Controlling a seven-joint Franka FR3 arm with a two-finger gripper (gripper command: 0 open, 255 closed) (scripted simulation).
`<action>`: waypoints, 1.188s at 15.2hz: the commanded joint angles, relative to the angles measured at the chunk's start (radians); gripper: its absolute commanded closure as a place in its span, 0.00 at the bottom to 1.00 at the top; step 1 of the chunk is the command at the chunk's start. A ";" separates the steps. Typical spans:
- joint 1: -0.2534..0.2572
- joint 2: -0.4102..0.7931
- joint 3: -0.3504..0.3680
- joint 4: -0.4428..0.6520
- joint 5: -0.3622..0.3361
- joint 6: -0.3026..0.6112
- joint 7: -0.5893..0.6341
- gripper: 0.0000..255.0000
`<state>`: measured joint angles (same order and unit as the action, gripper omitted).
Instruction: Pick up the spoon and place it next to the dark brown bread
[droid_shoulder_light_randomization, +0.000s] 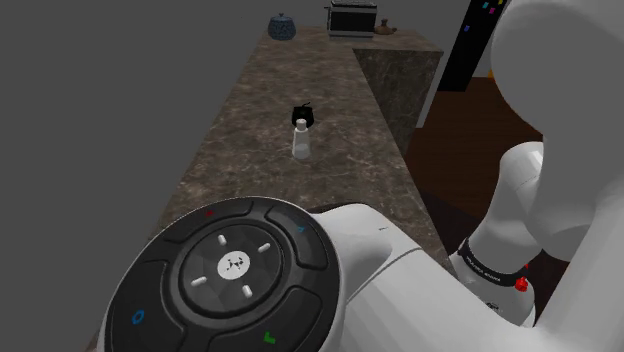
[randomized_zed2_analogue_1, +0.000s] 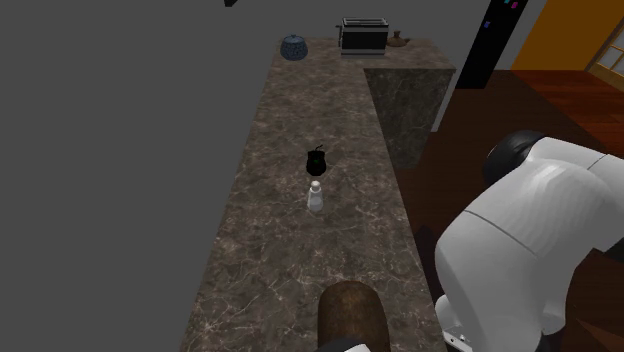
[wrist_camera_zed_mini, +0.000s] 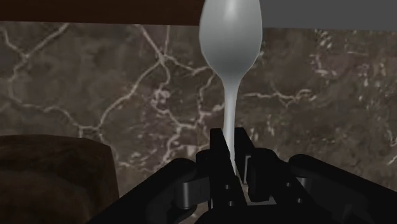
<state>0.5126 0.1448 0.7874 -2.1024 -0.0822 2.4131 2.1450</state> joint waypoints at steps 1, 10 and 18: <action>0.001 0.003 0.000 -0.004 -0.002 -0.001 0.001 1.00; -0.030 -0.091 0.018 0.016 0.096 -0.086 -0.065 0.00; -0.033 -0.114 0.016 0.023 0.119 -0.110 -0.081 0.00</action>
<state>0.4800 0.0314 0.8036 -2.0794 0.0360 2.3030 2.0641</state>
